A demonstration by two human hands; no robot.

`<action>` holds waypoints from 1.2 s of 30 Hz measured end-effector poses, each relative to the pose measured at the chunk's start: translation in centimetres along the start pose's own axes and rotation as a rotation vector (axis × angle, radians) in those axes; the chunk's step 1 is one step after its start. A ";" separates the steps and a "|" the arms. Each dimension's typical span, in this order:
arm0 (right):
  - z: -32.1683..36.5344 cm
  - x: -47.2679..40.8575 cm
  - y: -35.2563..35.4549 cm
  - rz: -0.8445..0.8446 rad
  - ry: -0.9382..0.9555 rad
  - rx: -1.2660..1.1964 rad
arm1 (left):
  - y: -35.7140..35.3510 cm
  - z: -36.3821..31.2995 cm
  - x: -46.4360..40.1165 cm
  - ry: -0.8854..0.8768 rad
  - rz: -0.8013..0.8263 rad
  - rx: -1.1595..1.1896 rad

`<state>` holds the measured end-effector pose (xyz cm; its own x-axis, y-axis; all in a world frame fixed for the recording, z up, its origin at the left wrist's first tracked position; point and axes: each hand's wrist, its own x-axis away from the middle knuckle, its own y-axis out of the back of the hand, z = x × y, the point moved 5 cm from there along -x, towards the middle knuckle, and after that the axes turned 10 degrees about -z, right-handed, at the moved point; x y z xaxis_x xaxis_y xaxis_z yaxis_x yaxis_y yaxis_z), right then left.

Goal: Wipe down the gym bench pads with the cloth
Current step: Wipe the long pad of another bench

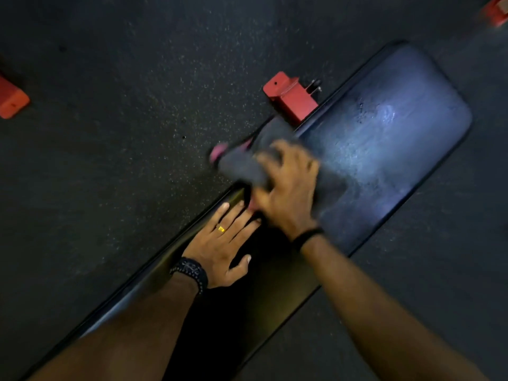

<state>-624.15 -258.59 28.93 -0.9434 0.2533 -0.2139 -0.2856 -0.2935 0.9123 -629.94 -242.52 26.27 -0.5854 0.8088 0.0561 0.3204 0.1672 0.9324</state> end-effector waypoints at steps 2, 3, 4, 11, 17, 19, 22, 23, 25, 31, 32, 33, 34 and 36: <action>2.1 3.6 0.2 0.082 0.145 -0.071 | -0.1 0.3 0.0 0.015 0.001 0.019; 1.8 3.2 0.2 0.105 0.215 -0.081 | -0.2 0.4 0.1 0.017 -0.002 0.017; 0.8 1.8 0.0 0.125 0.277 -0.072 | -0.3 0.3 0.1 0.012 0.001 0.013; -10.4 -14.7 0.0 0.000 -0.218 0.392 | -0.3 0.3 0.2 0.000 -0.033 -0.007; 1.8 -5.2 -3.4 0.365 0.334 0.124 | -0.5 0.0 0.1 -0.008 -0.019 -0.028; 3.8 -2.9 -3.8 0.454 0.507 0.024 | -0.4 0.1 0.2 -0.006 -0.048 -0.008; -0.6 -7.3 -3.2 0.362 0.500 0.096 | -0.4 0.1 0.3 -0.016 -0.061 -0.015; -3.7 -10.1 -2.6 0.272 0.386 0.152 | -0.3 0.1 0.3 -0.015 -0.072 -0.009; -10.3 -15.1 -0.4 0.119 0.132 0.313 | -0.1 0.1 0.3 -0.007 -0.067 0.010; -9.1 -11.0 1.1 -0.034 -0.125 0.338 | 0.3 -0.1 0.1 -0.001 -0.024 0.017; -7.2 -8.2 1.1 -0.042 -0.142 0.270 | 0.4 -0.1 0.1 0.000 -0.016 0.014; -5.3 -5.0 1.1 -0.034 -0.135 0.195 | 0.3 -0.1 0.1 0.003 -0.004 0.015; -3.6 -1.7 1.3 -0.006 -0.101 0.131 | 0.3 -0.1 0.1 0.007 0.001 0.014; -1.7 3.7 1.9 0.082 0.068 0.060 | 0.2 -0.1 -0.1 0.018 -0.001 0.015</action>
<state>-628.46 -259.75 29.31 -0.9730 0.1674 -0.1590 -0.1984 -0.2546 0.9465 -629.84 -242.60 26.47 -0.5987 0.7986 0.0618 0.3313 0.1767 0.9268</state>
